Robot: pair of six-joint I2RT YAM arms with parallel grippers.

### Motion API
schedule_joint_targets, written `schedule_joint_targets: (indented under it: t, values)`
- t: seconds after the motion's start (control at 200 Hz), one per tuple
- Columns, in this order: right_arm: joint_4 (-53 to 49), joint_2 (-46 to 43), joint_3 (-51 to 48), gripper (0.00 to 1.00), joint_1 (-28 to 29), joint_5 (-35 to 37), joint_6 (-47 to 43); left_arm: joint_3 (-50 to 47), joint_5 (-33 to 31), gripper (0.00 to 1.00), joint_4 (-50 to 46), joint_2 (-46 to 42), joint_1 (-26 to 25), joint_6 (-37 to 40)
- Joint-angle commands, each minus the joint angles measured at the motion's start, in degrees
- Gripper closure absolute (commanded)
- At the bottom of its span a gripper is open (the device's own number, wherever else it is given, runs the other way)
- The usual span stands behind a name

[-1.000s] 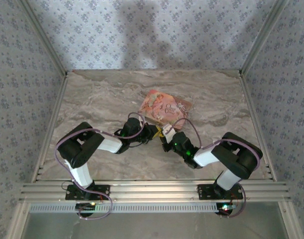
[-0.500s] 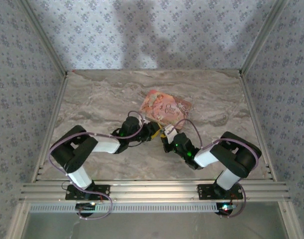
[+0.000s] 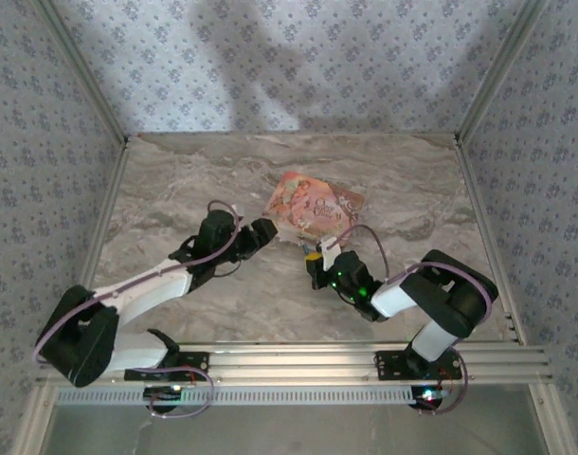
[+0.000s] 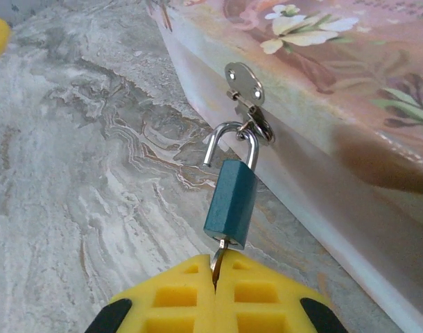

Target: Unlock the padlock with the key

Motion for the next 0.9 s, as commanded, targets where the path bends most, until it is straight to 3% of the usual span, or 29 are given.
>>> schedule_joint_targets:
  t: [0.0,0.345,0.585,0.894]
  values:
    - [0.5,1.0,-0.8,1.0,-0.9,-3.4,7.4,3.9,-3.6,0.27,-13.4,-2.9,2.3,9.6]
    - [4.2,5.6,-0.7,1.0,-4.8,-10.9,18.6,16.7,3.8,0.2,-18.4,7.9,11.5,20.7]
    - [6.7,8.5,-0.8,1.0,-7.5,-13.6,22.6,33.0,8.1,0.18,-23.9,21.9,12.2,30.5]
    - [6.3,9.0,-0.7,0.99,-8.8,-14.2,23.4,50.2,12.0,0.18,-29.2,39.0,12.1,36.1]
